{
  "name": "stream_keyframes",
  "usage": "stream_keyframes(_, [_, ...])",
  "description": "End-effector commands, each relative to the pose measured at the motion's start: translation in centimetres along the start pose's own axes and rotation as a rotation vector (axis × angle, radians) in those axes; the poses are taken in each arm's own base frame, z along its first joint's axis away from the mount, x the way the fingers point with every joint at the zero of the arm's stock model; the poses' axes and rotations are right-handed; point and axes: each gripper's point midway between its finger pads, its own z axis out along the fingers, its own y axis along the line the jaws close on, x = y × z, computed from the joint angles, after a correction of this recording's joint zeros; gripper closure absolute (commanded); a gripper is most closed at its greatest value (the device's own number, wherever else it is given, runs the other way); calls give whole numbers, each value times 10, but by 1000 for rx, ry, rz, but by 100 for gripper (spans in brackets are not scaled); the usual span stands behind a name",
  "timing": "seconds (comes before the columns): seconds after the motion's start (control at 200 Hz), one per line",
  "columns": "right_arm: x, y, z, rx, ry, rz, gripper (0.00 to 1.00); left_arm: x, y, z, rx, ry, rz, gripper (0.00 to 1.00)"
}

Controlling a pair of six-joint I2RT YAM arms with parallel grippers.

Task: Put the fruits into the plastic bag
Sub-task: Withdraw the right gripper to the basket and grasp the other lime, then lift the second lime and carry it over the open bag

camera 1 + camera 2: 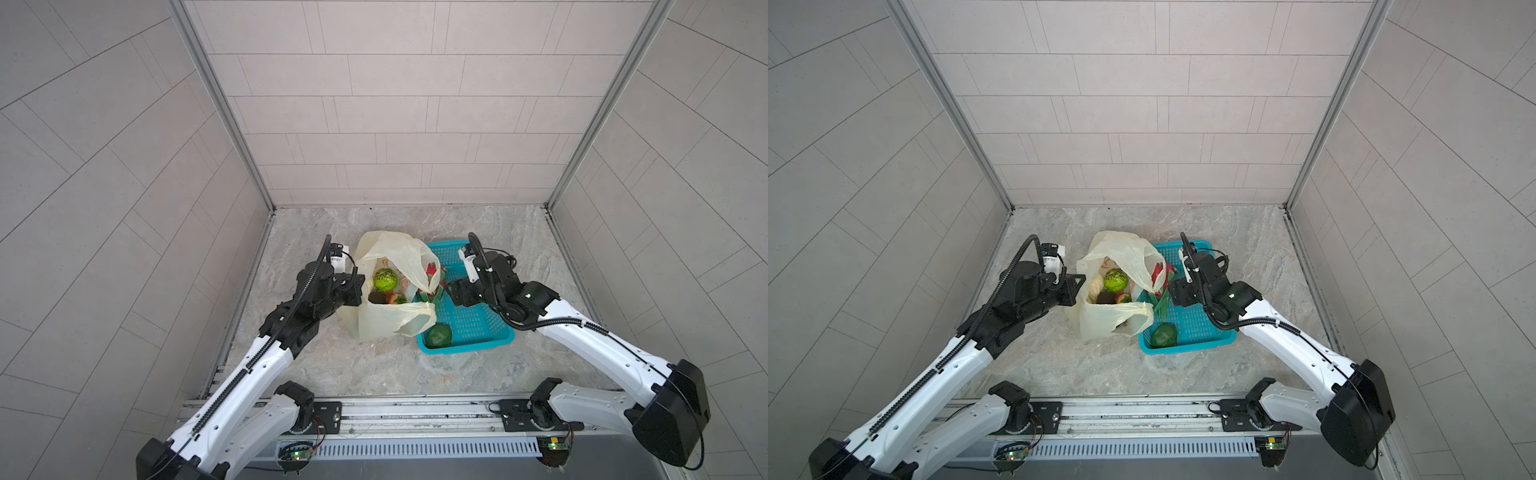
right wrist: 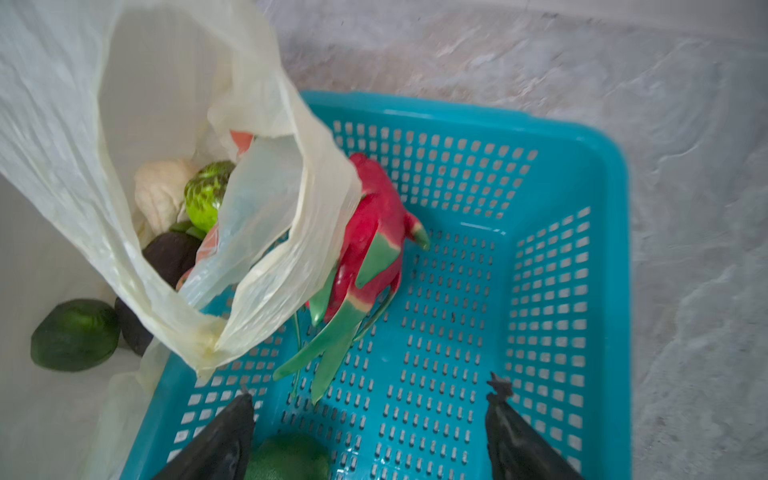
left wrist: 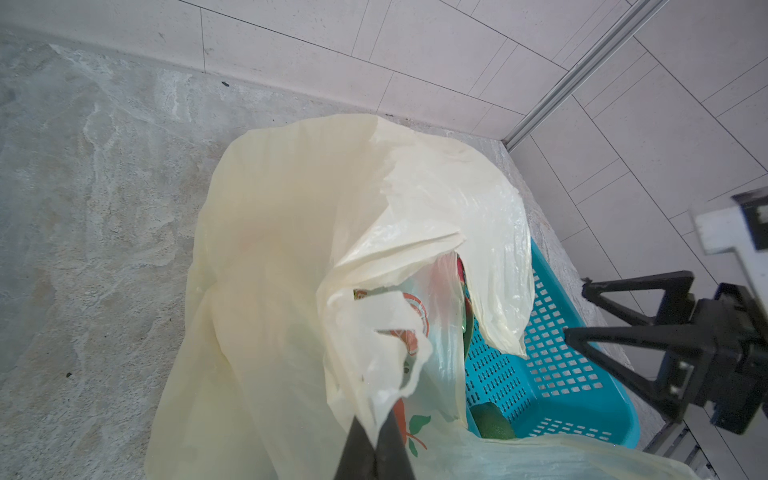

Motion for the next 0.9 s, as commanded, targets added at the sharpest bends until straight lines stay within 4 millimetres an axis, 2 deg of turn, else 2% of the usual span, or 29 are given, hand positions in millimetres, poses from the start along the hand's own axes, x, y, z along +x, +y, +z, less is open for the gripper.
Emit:
stream_keyframes(0.0, [49,24,14,-97,202,-71,17,-1,2,5,-8,-8,7,100])
stream_keyframes(0.095, [69,37,25,-123,281,-123,17,-2,1,5,-5,-8,9,100])
stream_keyframes(0.235, [86,53,39,-171,367,-138,17,-1,1,5,-5,-5,9,100])
stream_keyframes(0.445, [110,48,57,-121,485,-147,19,-3,2,2,-8,-16,12,100])
stream_keyframes(0.676, [121,44,71,-82,565,-154,20,-3,2,3,-9,-11,12,100])
stream_keyframes(0.786, [122,41,75,-65,574,-158,27,-3,2,2,-11,-14,12,100])
stream_keyframes(0.896, [116,36,75,-38,536,-161,41,-3,2,1,-10,-14,12,100])
